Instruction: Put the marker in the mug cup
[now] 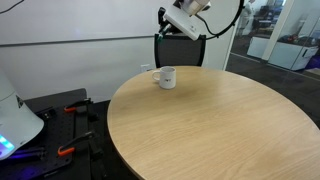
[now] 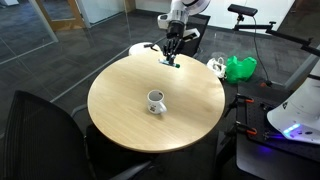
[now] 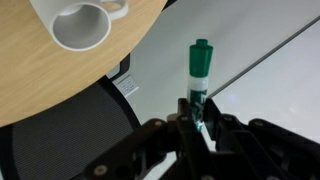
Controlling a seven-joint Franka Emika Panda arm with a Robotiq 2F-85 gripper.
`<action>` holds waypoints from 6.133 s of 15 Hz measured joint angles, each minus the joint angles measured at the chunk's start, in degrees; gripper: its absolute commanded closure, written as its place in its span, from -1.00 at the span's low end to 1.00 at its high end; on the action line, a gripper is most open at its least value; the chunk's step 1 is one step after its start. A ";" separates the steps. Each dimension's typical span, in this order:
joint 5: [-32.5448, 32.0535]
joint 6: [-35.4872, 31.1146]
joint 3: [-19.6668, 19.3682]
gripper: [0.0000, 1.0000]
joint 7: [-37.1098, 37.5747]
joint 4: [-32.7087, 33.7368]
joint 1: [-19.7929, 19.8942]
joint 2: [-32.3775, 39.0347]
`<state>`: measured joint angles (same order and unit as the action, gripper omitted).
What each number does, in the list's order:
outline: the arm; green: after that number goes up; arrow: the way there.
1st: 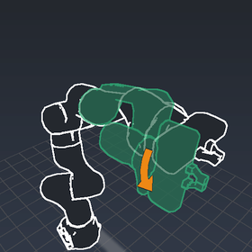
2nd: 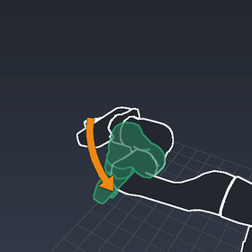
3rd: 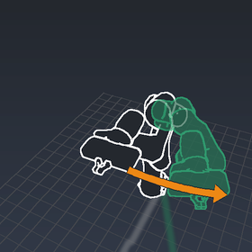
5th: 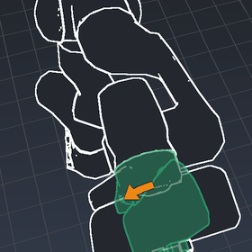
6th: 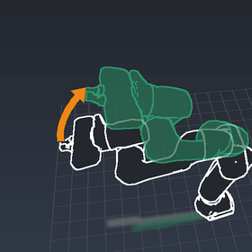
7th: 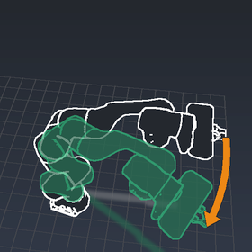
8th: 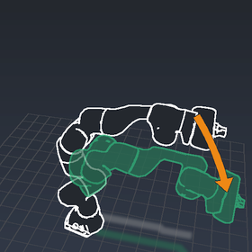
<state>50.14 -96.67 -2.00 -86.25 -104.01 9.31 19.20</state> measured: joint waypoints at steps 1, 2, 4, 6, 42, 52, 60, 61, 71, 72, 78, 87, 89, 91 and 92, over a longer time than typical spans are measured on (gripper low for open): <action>1.05 0.95 0.00 0.90 -2.91 0.57 0.30 0.87; 1.91 1.48 0.00 0.90 -5.45 1.14 0.53 1.74; 3.64 1.50 0.00 0.90 -9.56 2.02 0.66 3.26; 5.68 0.83 0.03 0.90 -12.44 2.58 0.58 4.45; 22.28 -1.86 1.60 0.90 -45.28 2.44 -0.48 18.92; 24.05 -3.44 1.34 0.90 -45.74 4.53 -0.43 22.51; 24.49 -6.84 1.31 0.32 -46.47 5.93 -0.48 24.79; 24.49 -7.08 1.31 0.09 -46.47 5.97 -0.48 25.00; 25.55 -7.63 1.32 -1.00 -48.63 6.01 -0.47 24.92; 25.96 -7.63 1.32 -1.00 -49.21 6.02 -0.47 24.57; 28.08 -7.53 1.32 -1.00 -52.21 5.54 -0.39 20.44; 28.19 -0.84 1.36 -1.00 -56.80 0.58 -0.31 10.88; 28.18 1.81 1.35 -1.00 -57.62 -0.76 -0.32 8.62; 28.09 4.13 1.33 -1.00 -57.65 -1.91 -0.35 6.59; 28.02 5.28 1.30 -1.00 -57.65 -2.43 -0.36 5.71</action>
<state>78.16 -91.40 -0.69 -143.90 -106.44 8.96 24.91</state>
